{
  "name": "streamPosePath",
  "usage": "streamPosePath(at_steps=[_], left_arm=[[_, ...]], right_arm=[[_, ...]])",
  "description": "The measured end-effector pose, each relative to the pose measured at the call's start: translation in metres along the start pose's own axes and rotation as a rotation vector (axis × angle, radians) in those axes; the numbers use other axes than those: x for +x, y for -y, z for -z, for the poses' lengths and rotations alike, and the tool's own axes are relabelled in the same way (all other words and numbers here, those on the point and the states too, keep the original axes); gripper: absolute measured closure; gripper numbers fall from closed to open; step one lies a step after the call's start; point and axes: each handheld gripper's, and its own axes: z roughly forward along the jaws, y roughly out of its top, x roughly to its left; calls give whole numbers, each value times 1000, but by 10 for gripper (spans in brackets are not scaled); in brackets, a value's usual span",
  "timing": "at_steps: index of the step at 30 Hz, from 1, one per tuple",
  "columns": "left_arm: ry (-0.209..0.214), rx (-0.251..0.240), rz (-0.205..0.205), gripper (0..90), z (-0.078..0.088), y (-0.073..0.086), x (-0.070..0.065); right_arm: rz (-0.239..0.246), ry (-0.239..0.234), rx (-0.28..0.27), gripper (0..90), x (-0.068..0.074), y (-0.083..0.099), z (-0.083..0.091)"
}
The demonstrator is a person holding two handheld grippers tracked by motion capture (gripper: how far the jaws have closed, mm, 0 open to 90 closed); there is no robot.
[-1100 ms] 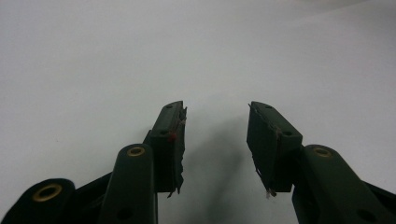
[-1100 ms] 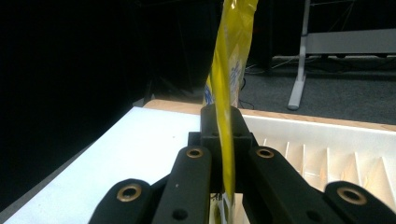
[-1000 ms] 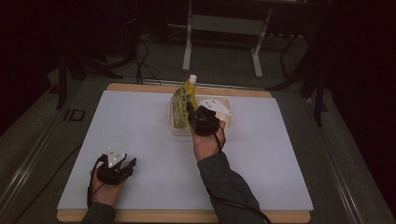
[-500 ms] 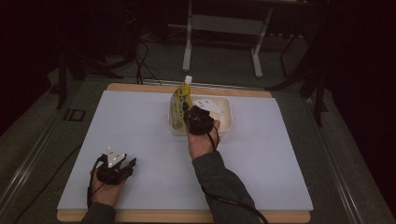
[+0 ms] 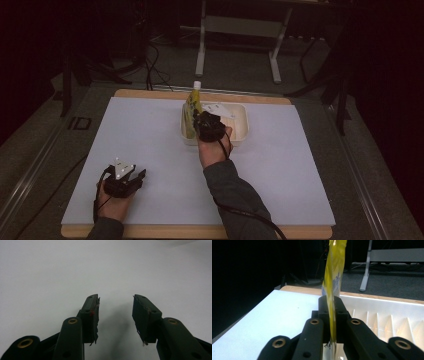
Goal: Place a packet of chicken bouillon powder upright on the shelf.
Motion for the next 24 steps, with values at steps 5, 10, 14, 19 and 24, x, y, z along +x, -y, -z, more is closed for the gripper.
streamPosePath(at_steps=[5, 10, 14, 19, 24], left_arm=[[2, -1, 3, 561, 0, 0, 0], [2, -1, 3, 561, 0, 0, 0], [1, 0, 3, 561, 0, 0, 0], [0, 0, 0, 561, 0, 0, 0], [-2, -1, 1, 561, 0, 0, 0]], right_arm=[[10, -3, 29, 843, 2, 1, -5], [8, -35, 19, 648, 1, 4, -4], [21, -54, 16, 512, 0, 4, -3], [55, -56, 10, 411, -2, 10, -1], [66, -67, 16, 390, -4, 15, 1]])
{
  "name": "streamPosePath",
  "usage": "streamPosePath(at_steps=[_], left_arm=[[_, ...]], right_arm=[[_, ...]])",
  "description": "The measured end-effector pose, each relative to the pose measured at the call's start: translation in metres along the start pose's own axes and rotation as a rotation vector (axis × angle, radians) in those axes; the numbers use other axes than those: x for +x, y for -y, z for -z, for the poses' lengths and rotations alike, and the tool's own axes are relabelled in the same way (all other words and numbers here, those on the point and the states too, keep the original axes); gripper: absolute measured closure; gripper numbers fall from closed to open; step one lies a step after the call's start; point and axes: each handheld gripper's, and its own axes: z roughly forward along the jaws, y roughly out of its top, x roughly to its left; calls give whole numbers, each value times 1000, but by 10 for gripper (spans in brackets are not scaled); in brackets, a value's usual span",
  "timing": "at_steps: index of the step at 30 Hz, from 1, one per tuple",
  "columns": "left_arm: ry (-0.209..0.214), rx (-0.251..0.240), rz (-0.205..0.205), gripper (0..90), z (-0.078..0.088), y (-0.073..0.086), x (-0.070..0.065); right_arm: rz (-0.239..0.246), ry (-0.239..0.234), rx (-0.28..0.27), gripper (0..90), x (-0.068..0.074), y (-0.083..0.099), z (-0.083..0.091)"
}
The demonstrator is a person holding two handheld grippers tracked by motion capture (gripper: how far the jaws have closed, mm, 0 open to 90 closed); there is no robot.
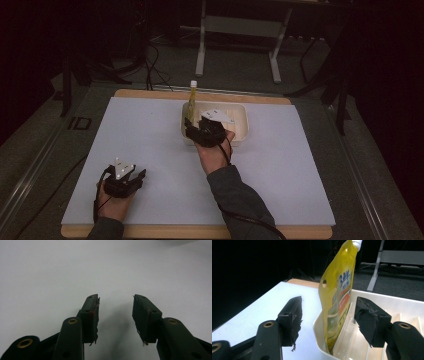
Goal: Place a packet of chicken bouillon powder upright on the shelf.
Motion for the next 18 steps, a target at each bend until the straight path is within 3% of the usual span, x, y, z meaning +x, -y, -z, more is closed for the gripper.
streamPosePath(at_steps=[5, 12, 18], left_arm=[[-1, -3, 2, 559, 0, 0, 0], [-6, 1, -1, 552, 0, 0, 0], [-15, 12, 3, 550, -1, 0, 0]], right_arm=[[21, -12, 12, 381, -2, 3, 6], [97, -52, 84, 384, -5, 16, 17], [130, -71, 142, 382, -13, 29, 25]])
